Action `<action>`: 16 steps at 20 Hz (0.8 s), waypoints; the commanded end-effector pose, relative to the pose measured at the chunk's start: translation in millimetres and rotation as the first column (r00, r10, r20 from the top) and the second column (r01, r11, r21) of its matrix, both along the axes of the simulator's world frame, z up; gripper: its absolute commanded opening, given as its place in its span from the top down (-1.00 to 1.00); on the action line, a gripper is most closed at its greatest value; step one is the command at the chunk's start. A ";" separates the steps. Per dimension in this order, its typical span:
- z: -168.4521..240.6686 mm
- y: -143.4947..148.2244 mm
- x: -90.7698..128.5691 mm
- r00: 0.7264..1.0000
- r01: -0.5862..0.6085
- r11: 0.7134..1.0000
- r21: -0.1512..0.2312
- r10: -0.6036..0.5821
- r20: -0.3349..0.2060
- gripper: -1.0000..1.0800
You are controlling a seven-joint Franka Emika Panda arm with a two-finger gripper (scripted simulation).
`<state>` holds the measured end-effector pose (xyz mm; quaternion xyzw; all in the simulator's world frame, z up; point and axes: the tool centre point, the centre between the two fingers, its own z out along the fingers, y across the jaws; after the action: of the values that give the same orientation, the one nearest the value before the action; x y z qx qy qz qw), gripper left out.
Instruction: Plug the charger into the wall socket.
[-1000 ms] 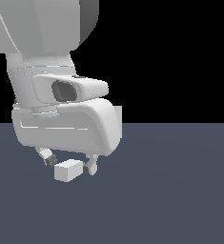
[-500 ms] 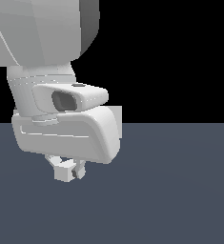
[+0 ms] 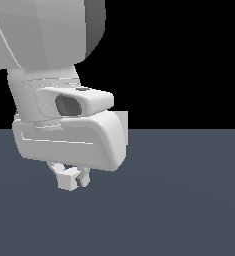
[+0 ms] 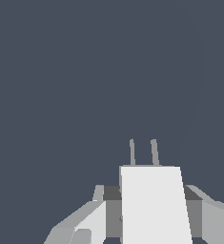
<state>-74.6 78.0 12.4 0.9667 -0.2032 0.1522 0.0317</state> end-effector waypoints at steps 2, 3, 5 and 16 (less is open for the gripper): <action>2.4 -2.9 1.4 1.000 -0.016 1.000 0.000 0.016 0.001 1.00; 3.5 -4.1 2.1 1.000 -0.024 1.000 0.000 0.024 0.001 1.00; 6.1 -7.1 3.6 0.999 -0.043 0.999 -0.001 0.043 0.002 1.00; 28.4 -31.3 19.3 0.980 -0.200 0.980 -0.004 0.200 0.005 1.00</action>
<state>-58.1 50.7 37.0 0.9805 -0.1172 0.1568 0.0190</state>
